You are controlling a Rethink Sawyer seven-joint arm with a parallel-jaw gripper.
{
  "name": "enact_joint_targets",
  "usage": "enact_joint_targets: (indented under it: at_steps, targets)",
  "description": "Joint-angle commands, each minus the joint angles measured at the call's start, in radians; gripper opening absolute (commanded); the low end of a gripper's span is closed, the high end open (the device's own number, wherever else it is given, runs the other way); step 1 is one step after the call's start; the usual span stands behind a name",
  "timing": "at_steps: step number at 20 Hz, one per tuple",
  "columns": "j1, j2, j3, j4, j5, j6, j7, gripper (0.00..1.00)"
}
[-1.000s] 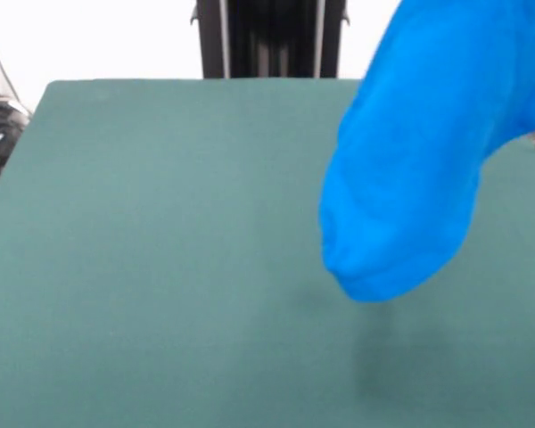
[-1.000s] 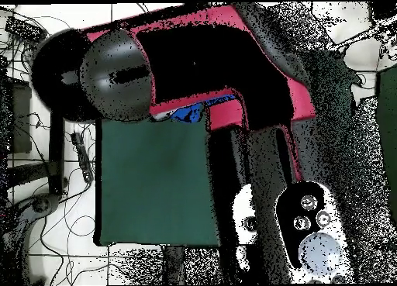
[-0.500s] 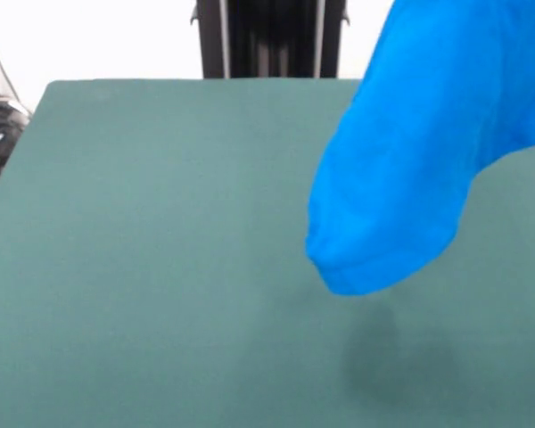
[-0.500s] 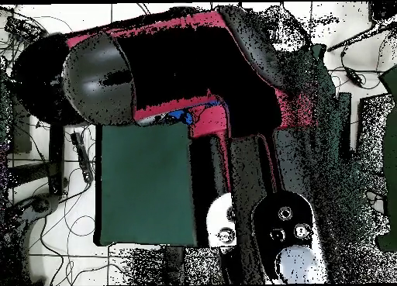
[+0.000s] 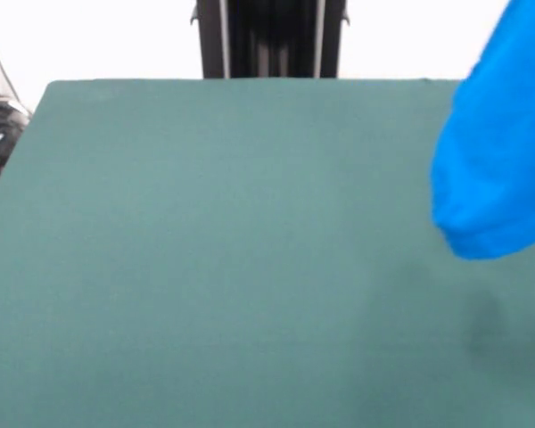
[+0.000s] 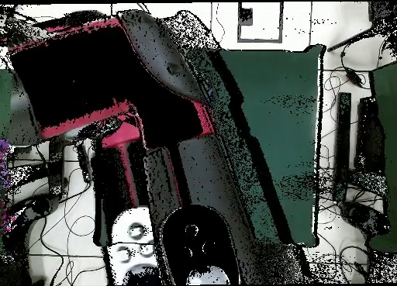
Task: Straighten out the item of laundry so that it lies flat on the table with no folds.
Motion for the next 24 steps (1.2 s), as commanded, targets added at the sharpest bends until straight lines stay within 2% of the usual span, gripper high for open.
enact_joint_targets:
  at_steps: [1, 8, 15, 24]
  targets:
    - [0.077, 0.086, -0.050, -0.067, 0.057, 0.130, 0.358, 0.00]
    - [0.107, 0.137, -0.059, -0.136, 0.062, 0.145, 0.375, 0.00]
    - [0.075, 0.152, -0.086, 0.002, 0.071, -0.071, 0.314, 0.00]
    - [0.034, 0.168, -0.104, 0.102, 0.068, -0.204, 0.224, 0.00]
